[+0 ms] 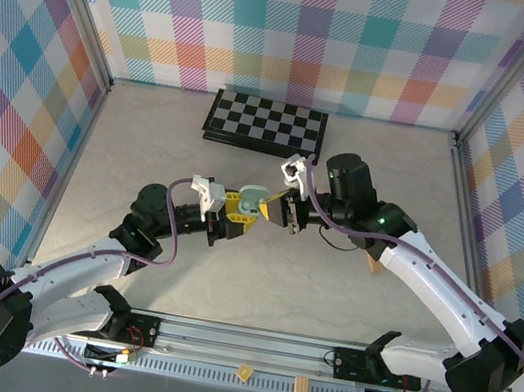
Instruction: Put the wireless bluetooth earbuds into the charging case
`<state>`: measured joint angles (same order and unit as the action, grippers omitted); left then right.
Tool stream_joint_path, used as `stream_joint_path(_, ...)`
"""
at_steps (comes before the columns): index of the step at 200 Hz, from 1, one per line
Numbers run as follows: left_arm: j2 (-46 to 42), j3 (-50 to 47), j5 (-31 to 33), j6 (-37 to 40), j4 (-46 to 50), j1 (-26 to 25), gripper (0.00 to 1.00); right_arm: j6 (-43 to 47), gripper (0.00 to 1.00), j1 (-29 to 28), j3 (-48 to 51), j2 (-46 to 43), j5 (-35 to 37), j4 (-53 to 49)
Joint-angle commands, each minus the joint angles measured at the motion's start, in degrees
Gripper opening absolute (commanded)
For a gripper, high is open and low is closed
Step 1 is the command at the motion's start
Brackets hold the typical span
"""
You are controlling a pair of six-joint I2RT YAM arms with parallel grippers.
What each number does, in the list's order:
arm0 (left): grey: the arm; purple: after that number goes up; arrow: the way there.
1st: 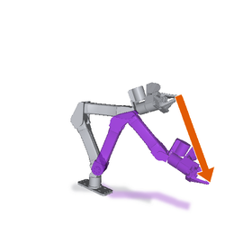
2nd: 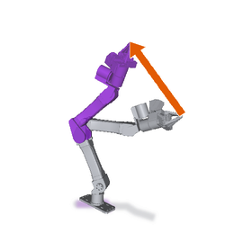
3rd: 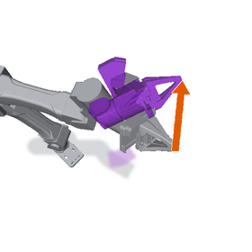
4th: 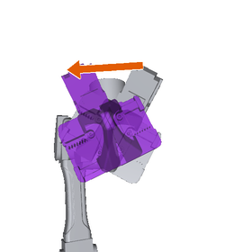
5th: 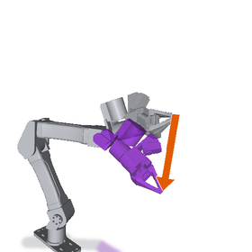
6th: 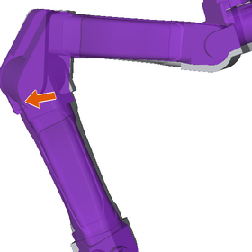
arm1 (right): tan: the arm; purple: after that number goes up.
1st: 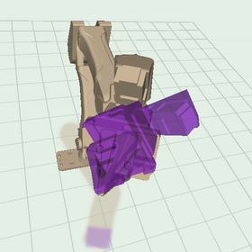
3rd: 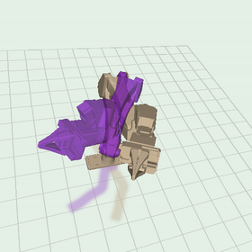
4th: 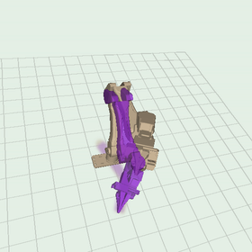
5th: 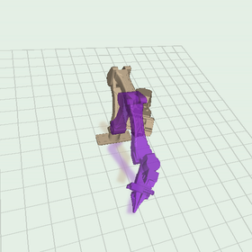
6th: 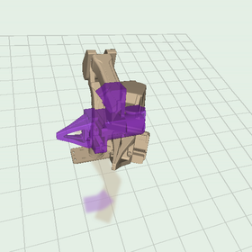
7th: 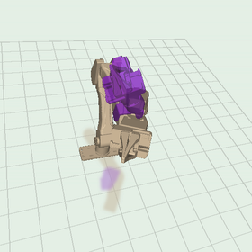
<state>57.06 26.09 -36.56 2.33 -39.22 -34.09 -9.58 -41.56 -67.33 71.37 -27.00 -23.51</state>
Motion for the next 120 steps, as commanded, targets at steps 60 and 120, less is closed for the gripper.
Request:
stream_joint_path(60, 0.7, 1.5, -1.0, -0.4, -3.9, -0.5, 0.29, 2.0, 0.23, 0.3, -3.7, 2.3, -3.2, -3.1)
stream_joint_path(120, 1.3, 1.7, -1.2, -0.1, -4.0, -0.5, 0.29, 5.8, 0.17, 0.4, -7.0, 2.7, 1.0, -8.1)
